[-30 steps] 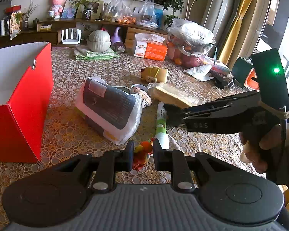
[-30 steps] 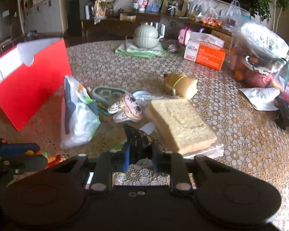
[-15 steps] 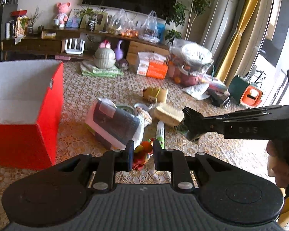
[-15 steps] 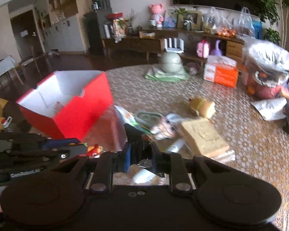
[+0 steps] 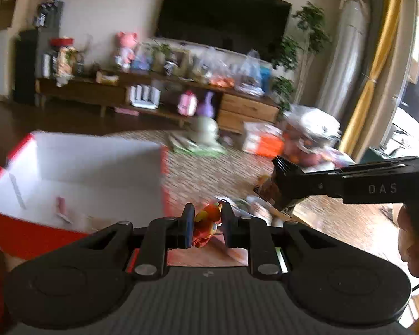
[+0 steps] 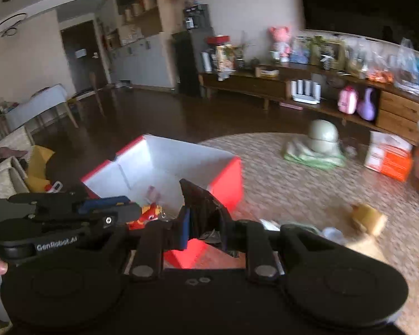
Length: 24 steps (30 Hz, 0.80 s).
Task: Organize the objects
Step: 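Carry the orange toy and black snack packet with both tools over the red box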
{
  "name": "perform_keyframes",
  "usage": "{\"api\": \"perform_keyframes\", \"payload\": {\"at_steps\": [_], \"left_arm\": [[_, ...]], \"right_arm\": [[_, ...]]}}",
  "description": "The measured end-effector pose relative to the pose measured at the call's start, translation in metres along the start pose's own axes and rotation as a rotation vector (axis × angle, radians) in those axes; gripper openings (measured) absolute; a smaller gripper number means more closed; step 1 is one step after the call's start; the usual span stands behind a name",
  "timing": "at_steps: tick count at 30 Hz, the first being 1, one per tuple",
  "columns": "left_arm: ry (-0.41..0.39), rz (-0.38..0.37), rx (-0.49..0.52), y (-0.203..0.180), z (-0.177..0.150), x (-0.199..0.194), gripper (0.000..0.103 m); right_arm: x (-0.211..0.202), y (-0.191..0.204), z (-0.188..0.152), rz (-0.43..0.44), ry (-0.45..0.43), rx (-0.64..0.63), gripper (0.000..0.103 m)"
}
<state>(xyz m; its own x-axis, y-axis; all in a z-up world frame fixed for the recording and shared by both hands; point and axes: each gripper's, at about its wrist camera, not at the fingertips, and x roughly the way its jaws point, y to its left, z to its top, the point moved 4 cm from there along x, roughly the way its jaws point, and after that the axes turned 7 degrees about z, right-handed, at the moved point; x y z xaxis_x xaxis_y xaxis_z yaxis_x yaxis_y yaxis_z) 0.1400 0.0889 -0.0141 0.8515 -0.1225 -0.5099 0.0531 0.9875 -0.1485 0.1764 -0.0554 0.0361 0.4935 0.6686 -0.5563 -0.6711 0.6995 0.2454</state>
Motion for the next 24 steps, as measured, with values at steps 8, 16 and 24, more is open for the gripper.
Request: {"api": "perform_keyframes", "payload": {"at_steps": [8,16,24], "left_arm": [[-0.017,0.142,-0.007,0.073,0.032,0.003,0.019],[0.055,0.266,0.006,0.137,0.04,0.039,0.019],[0.176,0.35,0.019,0.179,0.029,0.082,0.019]], "right_arm": [[0.075,0.027,0.025,0.051,0.065,-0.024,0.02],[0.146,0.039,0.018,0.02,0.171,-0.035,0.02],[0.192,0.044,0.003,-0.022,0.263,-0.091,0.02]]}}
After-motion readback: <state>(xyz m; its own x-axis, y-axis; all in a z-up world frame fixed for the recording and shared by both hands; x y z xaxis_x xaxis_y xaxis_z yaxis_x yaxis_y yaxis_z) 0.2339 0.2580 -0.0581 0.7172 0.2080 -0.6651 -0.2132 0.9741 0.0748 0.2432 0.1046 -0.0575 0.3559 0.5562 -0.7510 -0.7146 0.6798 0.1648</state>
